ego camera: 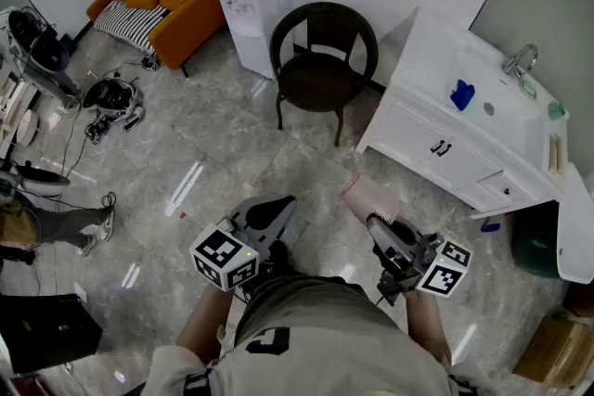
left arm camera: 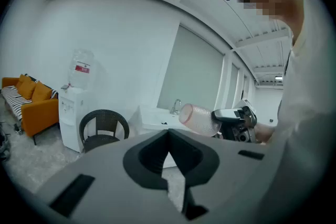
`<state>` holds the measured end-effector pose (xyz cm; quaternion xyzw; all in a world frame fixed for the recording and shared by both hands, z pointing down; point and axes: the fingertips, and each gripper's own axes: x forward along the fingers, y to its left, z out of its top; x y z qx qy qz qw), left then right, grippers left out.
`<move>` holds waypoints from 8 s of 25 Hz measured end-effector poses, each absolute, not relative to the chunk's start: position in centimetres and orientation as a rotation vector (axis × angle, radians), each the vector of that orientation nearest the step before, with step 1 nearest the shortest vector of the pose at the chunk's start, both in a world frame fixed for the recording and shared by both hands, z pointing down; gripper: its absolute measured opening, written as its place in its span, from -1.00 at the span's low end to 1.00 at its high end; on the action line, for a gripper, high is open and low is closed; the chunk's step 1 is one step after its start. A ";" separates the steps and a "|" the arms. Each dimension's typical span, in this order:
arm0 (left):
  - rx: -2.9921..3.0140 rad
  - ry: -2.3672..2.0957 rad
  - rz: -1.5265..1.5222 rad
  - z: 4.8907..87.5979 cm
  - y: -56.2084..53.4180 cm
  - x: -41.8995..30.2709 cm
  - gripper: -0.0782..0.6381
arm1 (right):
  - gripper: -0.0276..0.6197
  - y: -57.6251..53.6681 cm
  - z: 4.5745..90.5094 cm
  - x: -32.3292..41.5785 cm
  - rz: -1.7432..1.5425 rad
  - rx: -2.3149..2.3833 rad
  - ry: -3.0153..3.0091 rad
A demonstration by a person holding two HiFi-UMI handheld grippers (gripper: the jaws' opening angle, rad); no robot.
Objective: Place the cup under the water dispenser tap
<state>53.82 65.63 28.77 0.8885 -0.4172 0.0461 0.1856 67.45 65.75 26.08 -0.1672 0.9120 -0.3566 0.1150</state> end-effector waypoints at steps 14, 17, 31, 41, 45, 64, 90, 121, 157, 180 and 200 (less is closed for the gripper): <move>2.562 -1.200 0.017 26.7 63.4 39.0 -0.62 | -0.81 63.2 25.2 51.1 -1.038 -0.431 2.799; 2.536 -1.244 -0.006 27.0 63.7 35.6 -0.62 | -0.81 62.7 24.9 47.1 -1.052 -0.345 2.830; 2.353 -1.451 -0.032 28.3 63.2 26.4 -0.62 | -0.81 58.7 26.7 36.7 -0.859 -0.152 3.164; 2.323 -1.467 0.064 28.2 52.7 26.8 -0.62 | -0.81 48.2 25.6 34.8 -0.756 0.045 3.132; 2.340 -1.466 0.086 27.8 46.9 27.8 -0.62 | -0.81 43.9 26.4 35.0 -0.681 0.094 3.212; 2.236 -1.614 0.137 28.8 33.7 21.9 -0.62 | -0.81 31.9 32.4 31.2 0.458 0.187 3.715; 2.432 -1.411 0.186 30.1 17.5 -9.8 -0.62 | -0.81 19.7 32.8 2.4 0.129 -0.215 3.854; 2.335 -1.548 0.815 33.2 -6.2 -12.6 -0.62 | -0.81 -3.2 39.1 1.7 0.059 0.041 3.951; 2.501 -1.130 0.880 42.7 -20.4 -21.2 -0.62 | -0.81 -13.7 49.0 -10.4 -0.220 -0.247 4.279; 2.485 -1.043 0.831 46.0 -21.6 -19.7 -0.62 | -0.81 -15.5 56.9 -11.0 -0.003 -0.336 4.430; 2.437 -0.861 0.748 50.7 -19.7 -17.1 -0.62 | -0.80 -19.7 69.4 -9.6 0.271 -0.581 4.556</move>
